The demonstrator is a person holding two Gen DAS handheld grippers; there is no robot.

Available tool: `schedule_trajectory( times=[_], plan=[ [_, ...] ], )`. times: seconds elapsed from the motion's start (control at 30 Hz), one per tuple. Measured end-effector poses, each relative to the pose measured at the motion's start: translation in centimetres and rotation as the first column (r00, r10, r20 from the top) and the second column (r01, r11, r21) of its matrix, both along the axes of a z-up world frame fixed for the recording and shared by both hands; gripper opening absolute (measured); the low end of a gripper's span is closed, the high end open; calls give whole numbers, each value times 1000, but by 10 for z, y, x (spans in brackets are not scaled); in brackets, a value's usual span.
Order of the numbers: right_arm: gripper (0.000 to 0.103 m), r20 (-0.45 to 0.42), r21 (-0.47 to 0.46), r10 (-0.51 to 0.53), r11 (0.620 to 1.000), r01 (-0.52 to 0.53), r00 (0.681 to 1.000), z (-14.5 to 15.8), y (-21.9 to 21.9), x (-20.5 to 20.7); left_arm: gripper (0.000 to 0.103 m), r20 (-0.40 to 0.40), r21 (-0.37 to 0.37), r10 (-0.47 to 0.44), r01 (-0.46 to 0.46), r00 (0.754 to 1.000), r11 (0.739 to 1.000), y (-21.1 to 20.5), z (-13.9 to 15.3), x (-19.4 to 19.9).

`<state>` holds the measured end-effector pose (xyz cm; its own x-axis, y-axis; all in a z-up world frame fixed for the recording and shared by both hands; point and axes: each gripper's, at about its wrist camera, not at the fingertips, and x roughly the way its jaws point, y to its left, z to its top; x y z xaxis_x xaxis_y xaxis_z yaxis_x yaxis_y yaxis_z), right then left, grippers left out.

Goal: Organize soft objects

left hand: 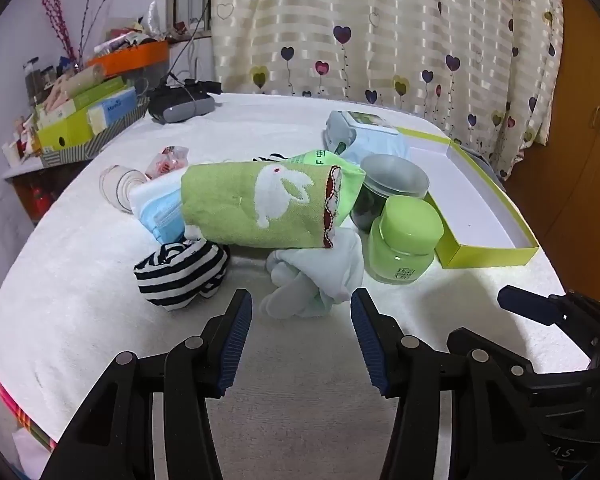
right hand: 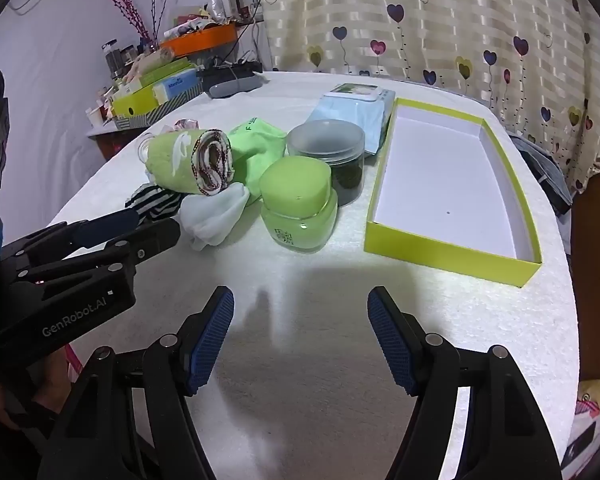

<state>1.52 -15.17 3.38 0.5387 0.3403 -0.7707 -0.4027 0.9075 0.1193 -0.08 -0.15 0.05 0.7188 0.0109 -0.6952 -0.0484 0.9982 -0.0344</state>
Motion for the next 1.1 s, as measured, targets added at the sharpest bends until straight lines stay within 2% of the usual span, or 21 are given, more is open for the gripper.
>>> schedule_trajectory(
  times=[0.07, 0.17, 0.4, 0.77, 1.1],
  plan=[
    [70, -11, -3, -1, 1000, 1, 1000, 0, -1, 2, 51, 6, 9, -1, 1, 1000, 1000, -3, 1, -2],
    [70, -13, 3, -5, 1000, 5, 1000, 1, -3, 4, 51, -29, -6, -10, 10, 1000, 1000, -2, -4, 3],
    [70, -4, -3, -4, 1000, 3, 1000, -2, 10, -4, 51, -7, -8, -6, 6, 1000, 1000, 2, -1, 0],
    [70, -9, -10, 7, 1000, -7, 1000, -1, 3, 0, 51, -19, -17, -13, 13, 1000, 1000, 2, -2, 1],
    [70, -7, -7, 5, 1000, -5, 1000, -1, 2, 0, 51, 6, -10, 2, -2, 1000, 1000, 1, 0, -3]
  ],
)
